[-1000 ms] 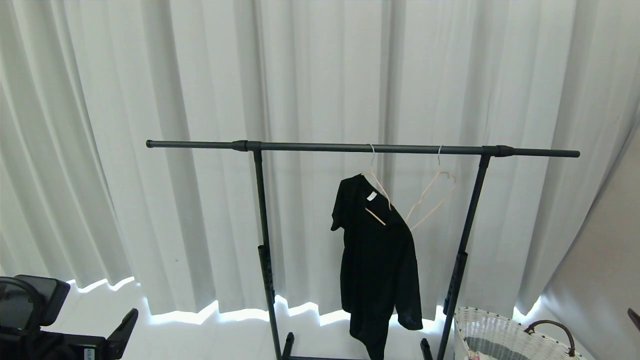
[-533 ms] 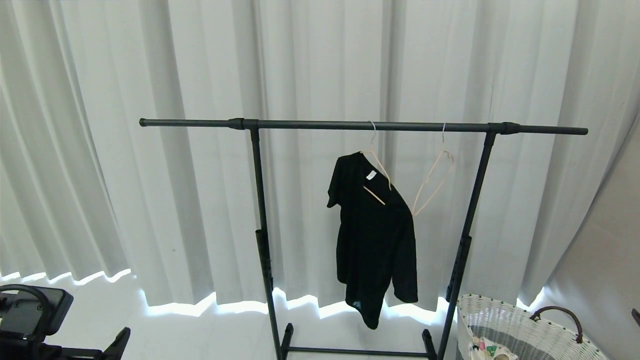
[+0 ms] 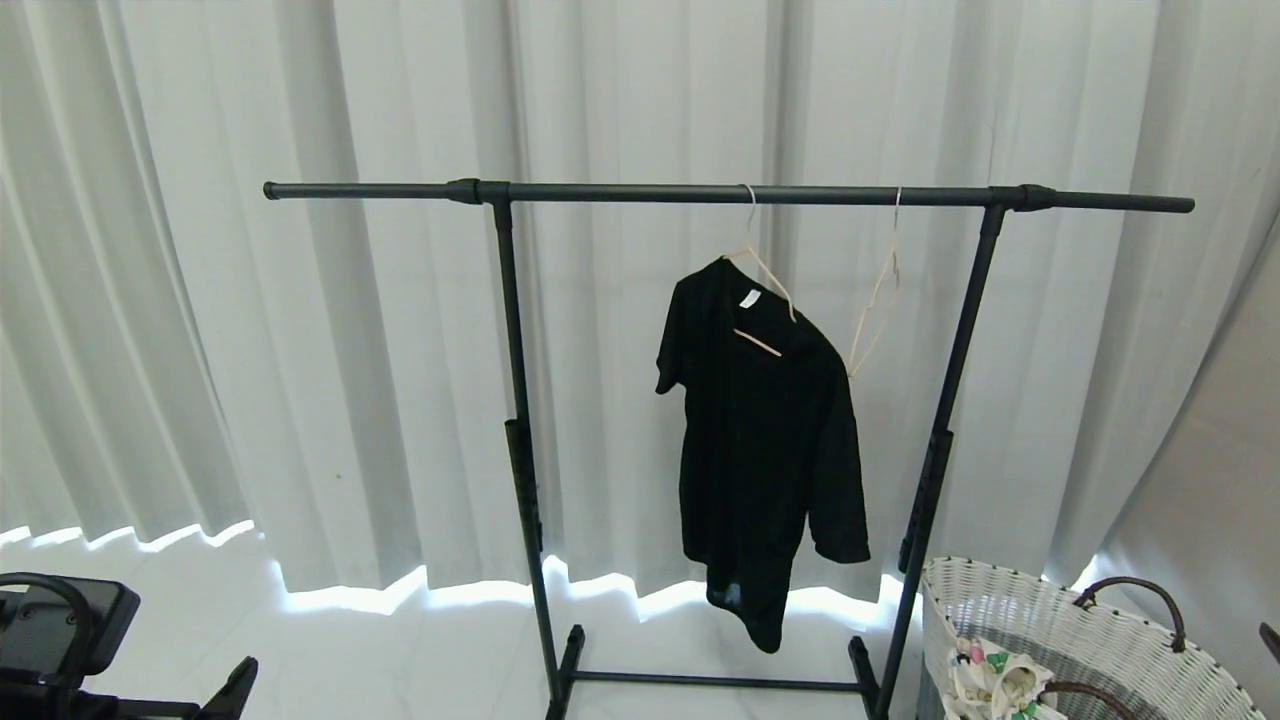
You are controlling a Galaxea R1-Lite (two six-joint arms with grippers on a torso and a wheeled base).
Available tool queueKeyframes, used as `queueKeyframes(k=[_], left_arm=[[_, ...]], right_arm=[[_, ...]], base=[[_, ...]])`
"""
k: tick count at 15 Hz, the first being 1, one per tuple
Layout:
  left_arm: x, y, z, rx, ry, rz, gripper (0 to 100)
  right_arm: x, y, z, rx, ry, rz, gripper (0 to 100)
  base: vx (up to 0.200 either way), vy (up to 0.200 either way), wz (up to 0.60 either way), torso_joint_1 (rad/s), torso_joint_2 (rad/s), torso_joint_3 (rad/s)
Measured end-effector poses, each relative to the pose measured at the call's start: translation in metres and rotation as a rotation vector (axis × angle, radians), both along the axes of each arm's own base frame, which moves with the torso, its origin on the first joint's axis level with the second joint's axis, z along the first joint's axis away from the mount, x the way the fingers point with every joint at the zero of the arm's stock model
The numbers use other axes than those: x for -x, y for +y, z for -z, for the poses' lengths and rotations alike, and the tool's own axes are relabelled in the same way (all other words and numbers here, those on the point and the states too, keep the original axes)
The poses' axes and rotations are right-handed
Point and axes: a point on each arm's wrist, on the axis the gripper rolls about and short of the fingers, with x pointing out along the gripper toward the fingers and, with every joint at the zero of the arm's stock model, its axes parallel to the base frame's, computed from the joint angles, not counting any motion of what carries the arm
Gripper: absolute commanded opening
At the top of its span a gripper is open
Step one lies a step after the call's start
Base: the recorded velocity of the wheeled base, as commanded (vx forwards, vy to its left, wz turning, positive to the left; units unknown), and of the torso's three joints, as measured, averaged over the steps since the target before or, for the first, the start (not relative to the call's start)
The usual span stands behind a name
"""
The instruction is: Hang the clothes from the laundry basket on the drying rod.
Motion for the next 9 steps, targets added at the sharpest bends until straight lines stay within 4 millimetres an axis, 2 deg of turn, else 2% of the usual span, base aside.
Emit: queueKeyframes(k=[9], left_arm=[[0.0016,-0.0007,-0.0008,-0.001,-0.009,0.01,100]], right_arm=[[0.0002,-0.0001,0.0089,0.008,0.035,0.0,100]], base=[[0.0,0.0,0.0,-0.171,0.47,0.291]])
